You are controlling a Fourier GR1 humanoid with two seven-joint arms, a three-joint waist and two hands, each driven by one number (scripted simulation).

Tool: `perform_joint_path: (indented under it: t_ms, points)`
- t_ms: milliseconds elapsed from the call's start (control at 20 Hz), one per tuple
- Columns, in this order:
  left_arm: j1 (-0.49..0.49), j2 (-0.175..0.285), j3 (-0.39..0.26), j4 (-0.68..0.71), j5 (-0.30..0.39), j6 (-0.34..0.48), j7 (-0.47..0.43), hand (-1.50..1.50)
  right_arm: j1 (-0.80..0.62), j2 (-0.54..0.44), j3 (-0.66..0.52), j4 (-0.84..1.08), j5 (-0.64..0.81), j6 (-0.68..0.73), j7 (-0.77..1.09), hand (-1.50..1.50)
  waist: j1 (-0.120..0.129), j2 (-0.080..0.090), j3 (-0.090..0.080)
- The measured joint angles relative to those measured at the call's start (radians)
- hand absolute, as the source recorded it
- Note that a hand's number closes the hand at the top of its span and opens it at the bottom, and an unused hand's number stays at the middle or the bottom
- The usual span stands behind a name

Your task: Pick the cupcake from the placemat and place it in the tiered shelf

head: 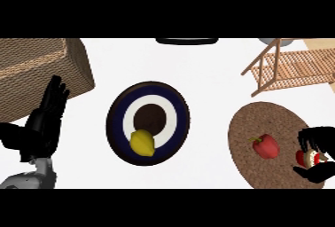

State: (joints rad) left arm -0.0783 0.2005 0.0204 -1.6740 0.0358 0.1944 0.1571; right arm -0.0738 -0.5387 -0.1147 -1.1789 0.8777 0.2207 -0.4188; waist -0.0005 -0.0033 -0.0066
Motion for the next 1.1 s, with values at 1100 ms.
perform_joint_path:
  t_ms: [1100]
  points:
    - [0.012, -0.008, 0.017, -0.025, -0.009, -0.019, 0.010, 0.00, -0.111, -0.093, -0.560, -0.408, -0.670, 0.367, 0.452, 1.50, -0.006, 0.001, 0.005]
